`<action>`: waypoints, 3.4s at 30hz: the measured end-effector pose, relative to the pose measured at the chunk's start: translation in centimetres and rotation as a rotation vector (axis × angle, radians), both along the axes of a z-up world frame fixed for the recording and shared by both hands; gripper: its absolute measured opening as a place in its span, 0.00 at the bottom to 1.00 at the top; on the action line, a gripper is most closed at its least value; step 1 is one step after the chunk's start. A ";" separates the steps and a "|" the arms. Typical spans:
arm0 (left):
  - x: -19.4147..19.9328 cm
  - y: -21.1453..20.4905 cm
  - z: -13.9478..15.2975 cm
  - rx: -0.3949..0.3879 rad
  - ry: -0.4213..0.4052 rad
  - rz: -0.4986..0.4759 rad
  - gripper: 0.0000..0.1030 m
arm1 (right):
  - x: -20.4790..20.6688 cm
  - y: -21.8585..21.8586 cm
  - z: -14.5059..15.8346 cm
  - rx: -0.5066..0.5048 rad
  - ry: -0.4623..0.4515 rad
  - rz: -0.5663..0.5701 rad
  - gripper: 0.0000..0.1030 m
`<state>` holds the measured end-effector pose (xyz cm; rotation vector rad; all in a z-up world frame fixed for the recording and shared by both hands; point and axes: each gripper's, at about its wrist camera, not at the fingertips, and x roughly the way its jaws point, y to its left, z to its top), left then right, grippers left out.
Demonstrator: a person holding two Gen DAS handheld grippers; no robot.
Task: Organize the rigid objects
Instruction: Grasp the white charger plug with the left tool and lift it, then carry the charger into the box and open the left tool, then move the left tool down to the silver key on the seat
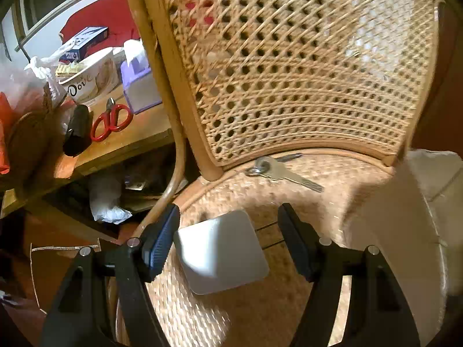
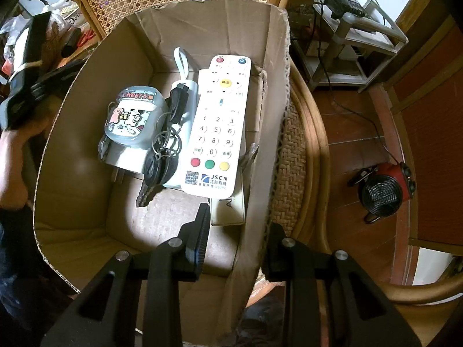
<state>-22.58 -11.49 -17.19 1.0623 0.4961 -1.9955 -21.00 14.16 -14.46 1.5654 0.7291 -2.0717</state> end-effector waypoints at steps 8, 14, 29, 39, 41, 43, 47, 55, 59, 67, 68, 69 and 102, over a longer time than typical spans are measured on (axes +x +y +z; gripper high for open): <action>0.0 5.8 7.0 -0.084 0.065 -0.083 0.67 | -0.1 0.2 0.1 -0.008 -0.005 -0.006 0.31; -1.1 10.6 12.1 -0.139 0.121 -0.166 0.67 | -0.2 0.4 0.1 -0.013 -0.009 -0.010 0.31; -5.9 18.4 10.3 -0.048 0.110 -0.319 0.67 | -1.0 1.1 0.1 -0.029 -0.026 -0.013 0.31; -5.8 18.3 9.5 -0.064 0.085 -0.323 0.83 | -0.8 0.8 0.0 -0.033 -0.026 0.002 0.32; -5.7 18.1 9.4 -0.060 0.085 -0.316 0.84 | -0.8 0.8 0.0 -0.030 -0.026 0.004 0.32; -5.3 17.7 9.4 -0.068 0.092 -0.305 0.85 | -0.8 0.7 0.1 -0.030 -0.028 0.004 0.31; -4.4 16.5 10.4 -0.084 0.111 -0.277 0.85 | -0.8 0.7 0.0 -0.032 -0.027 0.005 0.31; -0.3 11.5 10.5 -0.123 0.099 -0.143 0.86 | -1.0 0.7 -0.1 -0.031 -0.026 0.008 0.31; 1.5 8.7 8.3 -0.091 0.072 -0.066 0.86 | -1.1 0.8 -0.1 -0.030 -0.025 0.010 0.31; 1.5 6.2 4.5 -0.070 0.026 -0.002 0.86 | -1.4 0.8 0.3 -0.035 -0.014 0.016 0.31; 1.2 5.5 4.0 -0.066 0.029 0.010 0.86 | -1.4 0.9 0.3 -0.033 -0.012 0.018 0.31; 0.8 5.0 3.6 -0.058 0.028 0.017 0.86 | -1.4 0.9 0.3 -0.032 -0.011 0.021 0.31; -7.0 -5.4 -4.7 0.112 -0.022 0.202 0.91 | -1.3 0.1 0.0 0.009 0.025 0.065 0.31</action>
